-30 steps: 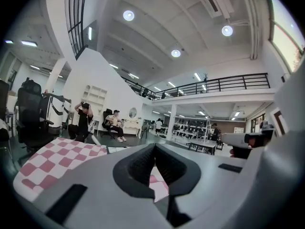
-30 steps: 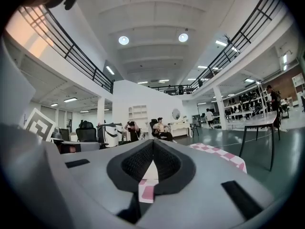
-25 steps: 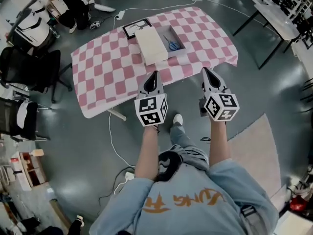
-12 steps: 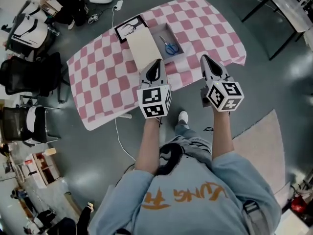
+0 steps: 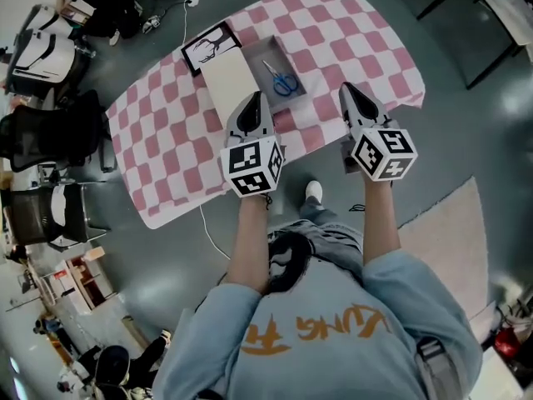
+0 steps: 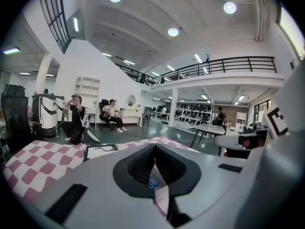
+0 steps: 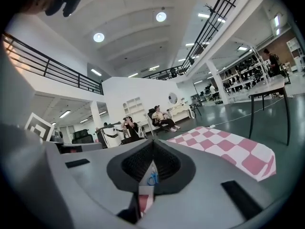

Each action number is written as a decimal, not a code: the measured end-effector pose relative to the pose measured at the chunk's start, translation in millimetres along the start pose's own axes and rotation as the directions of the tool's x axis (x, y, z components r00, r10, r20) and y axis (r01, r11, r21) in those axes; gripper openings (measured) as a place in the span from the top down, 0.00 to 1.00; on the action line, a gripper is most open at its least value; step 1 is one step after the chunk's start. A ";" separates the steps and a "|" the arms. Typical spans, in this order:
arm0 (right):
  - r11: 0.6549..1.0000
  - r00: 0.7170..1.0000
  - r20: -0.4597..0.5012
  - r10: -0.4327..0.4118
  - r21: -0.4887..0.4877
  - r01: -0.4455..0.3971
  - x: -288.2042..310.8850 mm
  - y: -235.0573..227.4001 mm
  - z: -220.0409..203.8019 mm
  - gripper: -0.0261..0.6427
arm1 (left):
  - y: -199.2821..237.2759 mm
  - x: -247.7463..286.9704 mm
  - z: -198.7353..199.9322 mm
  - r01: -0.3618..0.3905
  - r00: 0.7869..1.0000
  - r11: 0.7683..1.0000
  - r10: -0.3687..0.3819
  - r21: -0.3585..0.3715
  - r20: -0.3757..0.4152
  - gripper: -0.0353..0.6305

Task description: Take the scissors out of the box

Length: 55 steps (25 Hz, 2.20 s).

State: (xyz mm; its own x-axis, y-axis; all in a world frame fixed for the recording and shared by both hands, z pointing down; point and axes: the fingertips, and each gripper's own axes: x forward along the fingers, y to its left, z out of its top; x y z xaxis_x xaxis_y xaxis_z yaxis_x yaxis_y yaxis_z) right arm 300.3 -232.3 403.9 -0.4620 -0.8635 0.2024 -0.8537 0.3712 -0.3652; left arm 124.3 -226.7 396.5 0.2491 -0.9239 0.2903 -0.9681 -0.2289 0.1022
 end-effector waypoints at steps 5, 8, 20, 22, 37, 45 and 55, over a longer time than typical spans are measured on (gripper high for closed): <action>1.000 0.999 -0.052 0.011 0.002 -0.011 17.8 -0.1 -17.3 0.97 | 16.7 8.1 -18.1 -0.027 0.999 0.999 0.026 -0.031 -0.040 0.92; 0.999 0.996 -0.087 0.028 -0.012 -0.030 30.7 6.5 -29.5 0.97 | 28.7 13.2 -27.0 -0.041 0.998 0.998 0.039 -0.047 -0.054 0.92; 0.996 0.957 -0.286 0.038 -0.072 -0.061 95.0 24.7 -68.4 0.96 | 75.1 48.9 -51.2 -0.053 0.993 0.991 0.039 -0.124 -0.108 0.92; 0.994 0.950 -0.309 0.039 -0.084 -0.068 104.9 29.8 -75.7 0.96 | 86.0 53.1 -59.0 -0.056 0.992 0.988 0.039 -0.141 -0.119 0.92; 0.981 0.861 -0.508 -0.011 -0.170 -0.088 153.6 44.5 -124.3 0.86 | 131.9 71.5 -56.7 -0.037 0.993 0.977 0.013 -0.209 -0.118 0.92; 0.956 0.759 -0.650 -0.043 -0.247 -0.157 174.6 51.0 -151.7 0.76 | 138.8 81.4 -56.5 0.009 0.994 0.967 -0.038 -0.255 -0.107 0.92; 0.930 0.598 -0.782 -0.176 -0.331 -0.158 196.7 37.5 -184.2 0.76 | 151.9 85.7 -49.6 0.056 0.992 0.951 -0.086 -0.303 -0.087 0.92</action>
State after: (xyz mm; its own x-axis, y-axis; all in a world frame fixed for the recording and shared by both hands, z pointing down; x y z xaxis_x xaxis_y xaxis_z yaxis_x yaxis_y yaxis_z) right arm 133.1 -325.3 597.3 -0.3133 -0.3144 0.8961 -0.8009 0.5945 -0.0714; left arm -0.1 -325.4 484.2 0.3327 -0.8705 0.3625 -0.8988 -0.1764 0.4014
